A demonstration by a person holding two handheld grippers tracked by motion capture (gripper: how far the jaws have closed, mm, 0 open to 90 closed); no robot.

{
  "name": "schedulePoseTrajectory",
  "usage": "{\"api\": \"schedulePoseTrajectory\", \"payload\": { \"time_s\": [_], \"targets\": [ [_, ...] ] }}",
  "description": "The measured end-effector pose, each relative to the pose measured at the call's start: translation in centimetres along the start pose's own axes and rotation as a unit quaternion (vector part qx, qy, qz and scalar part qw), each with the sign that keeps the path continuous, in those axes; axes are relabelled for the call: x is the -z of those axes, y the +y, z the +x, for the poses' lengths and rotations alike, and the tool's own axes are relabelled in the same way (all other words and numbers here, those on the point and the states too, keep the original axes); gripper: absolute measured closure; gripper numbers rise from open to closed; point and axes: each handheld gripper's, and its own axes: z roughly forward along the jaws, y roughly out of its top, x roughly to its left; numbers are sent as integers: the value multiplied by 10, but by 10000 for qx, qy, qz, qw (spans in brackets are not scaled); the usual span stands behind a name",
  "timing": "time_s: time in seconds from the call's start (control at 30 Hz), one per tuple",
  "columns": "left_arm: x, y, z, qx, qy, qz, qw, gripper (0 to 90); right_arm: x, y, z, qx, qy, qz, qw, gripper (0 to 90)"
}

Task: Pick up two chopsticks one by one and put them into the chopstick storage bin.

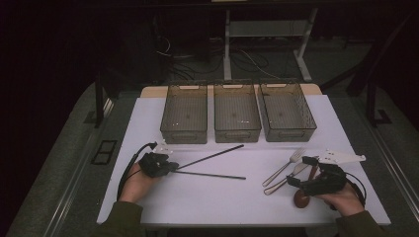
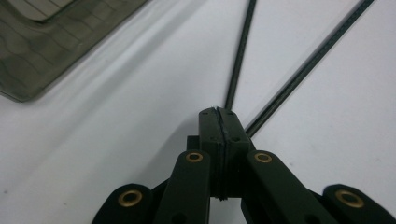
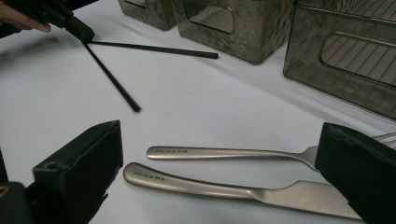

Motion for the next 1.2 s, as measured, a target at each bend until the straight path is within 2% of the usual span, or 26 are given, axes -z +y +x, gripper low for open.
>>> {"api": "schedulePoseTrajectory", "payload": {
  "time_s": [0.13,0.3,0.33,0.47,0.53,0.57,0.6,0.77,0.87,0.93,1.0,1.2],
  "targets": [
    [2,-2,-5,-7,-45,44,10000,892,0,0,0,7,-4,6,10000,12],
    [3,-2,-7,-84,-26,-20,10000,891,0,0,0,6,-1,4,10000,12],
    [4,-1,-8,-39,-8,-56,10000,885,0,0,0,8,-1,1,10000,12],
    [9,5,-12,-83,-75,-335,9994,792,0,0,0,3,2,8,10000,12],
    [10,9,-16,-181,-185,-441,9987,772,0,0,0,1,1,8,10000,12],
    [10,11,-18,-226,-245,-501,9982,716,0,0,0,7,3,0,10000,12],
    [9,12,-20,-257,-312,-548,9977,698,0,0,0,8,6,1,10000,12],
    [2,28,-39,-543,-760,-790,9925,640,-1,0,0,11,14,14,10000,12],
    [-6,42,-54,-732,-992,-899,9883,635,-1,0,0,7,13,16,10000,12],
    [-13,52,-64,-863,-1202,-985,9841,637,-1,0,0,4,18,16,10000,12],
    [-20,62,-74,-950,-1353,-1003,9811,643,-1,0,0,-5,17,18,10000,12],
    [-45,83,-96,-1259,-1615,-915,9745,684,-2,0,0,-5,19,35,10000,12]
  ]
}}
